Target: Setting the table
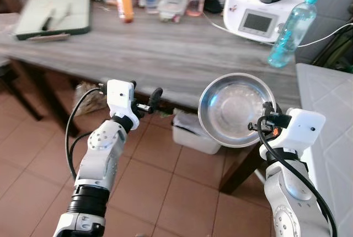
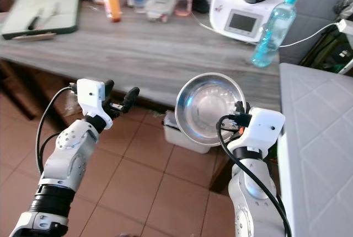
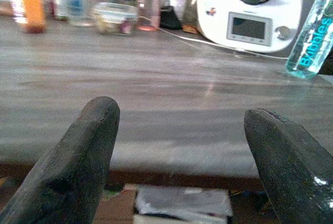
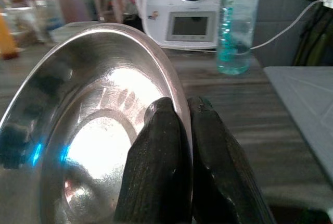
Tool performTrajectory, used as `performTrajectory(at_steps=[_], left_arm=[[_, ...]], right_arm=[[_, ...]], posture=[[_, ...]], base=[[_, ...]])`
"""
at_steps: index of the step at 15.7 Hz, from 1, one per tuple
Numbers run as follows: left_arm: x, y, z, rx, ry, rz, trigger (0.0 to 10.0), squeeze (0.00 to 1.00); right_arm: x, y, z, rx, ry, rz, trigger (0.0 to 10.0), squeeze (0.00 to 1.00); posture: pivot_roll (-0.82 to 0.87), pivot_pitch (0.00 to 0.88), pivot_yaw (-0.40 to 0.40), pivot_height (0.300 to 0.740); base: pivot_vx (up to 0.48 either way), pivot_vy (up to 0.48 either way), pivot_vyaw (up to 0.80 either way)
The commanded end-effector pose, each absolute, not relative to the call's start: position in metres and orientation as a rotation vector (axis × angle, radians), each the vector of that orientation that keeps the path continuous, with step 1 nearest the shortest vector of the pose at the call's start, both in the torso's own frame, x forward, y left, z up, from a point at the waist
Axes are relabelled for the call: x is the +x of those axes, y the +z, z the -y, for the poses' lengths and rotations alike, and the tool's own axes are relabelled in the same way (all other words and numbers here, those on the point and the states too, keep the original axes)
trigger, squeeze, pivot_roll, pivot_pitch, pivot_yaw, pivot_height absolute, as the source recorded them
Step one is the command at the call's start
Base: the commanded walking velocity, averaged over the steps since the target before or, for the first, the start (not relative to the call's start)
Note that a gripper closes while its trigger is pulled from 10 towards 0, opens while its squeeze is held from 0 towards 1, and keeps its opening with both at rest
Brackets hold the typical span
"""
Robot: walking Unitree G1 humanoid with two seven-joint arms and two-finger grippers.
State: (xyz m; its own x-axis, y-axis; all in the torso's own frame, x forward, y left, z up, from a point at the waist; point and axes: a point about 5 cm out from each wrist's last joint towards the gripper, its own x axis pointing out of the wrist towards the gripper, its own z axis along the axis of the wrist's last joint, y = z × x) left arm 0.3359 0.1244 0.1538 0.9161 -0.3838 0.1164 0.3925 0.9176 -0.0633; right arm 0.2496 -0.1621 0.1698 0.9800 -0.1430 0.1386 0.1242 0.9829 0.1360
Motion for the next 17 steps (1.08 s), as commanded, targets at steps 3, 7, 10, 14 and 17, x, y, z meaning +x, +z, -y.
performTrajectory(at_steps=[3,7,10,14,17], left_arm=[[0.3379,0.1518,-0.1189,-0.081,-0.416,0.082,10.0,0.00],[0.3404,0.1544,-0.1190,-0.074,-0.422,0.090,10.0,0.00],[0.3408,0.1549,-0.1182,-0.072,-0.424,0.092,10.0,0.00],[0.3402,0.1551,-0.1139,-0.074,-0.431,0.100,10.0,0.00],[0.3391,0.1558,-0.1122,-0.075,-0.429,0.106,10.0,0.00]], right_arm=[[0.2455,0.1728,0.1700,0.116,-0.169,0.168,10.0,0.00],[0.2454,0.1722,0.1692,0.127,-0.175,0.164,10.0,0.00],[0.2448,0.1720,0.1697,0.127,-0.180,0.164,10.0,0.00],[0.2442,0.1725,0.1711,0.118,-0.189,0.167,10.0,0.00],[0.2441,0.1732,0.1702,0.116,-0.185,0.171,10.0,0.00]], posture=[[0.10,0.123,-0.034,0.740],[0.10,0.123,-0.028,0.740],[0.09,0.122,-0.026,0.740],[0.09,0.122,-0.026,0.740],[0.09,0.124,-0.027,0.740]], base=[[0.000,0.000,0.00],[0.000,0.306,-0.38],[0.000,0.466,-0.80],[0.000,0.479,-0.72],[0.000,0.470,0.00]])
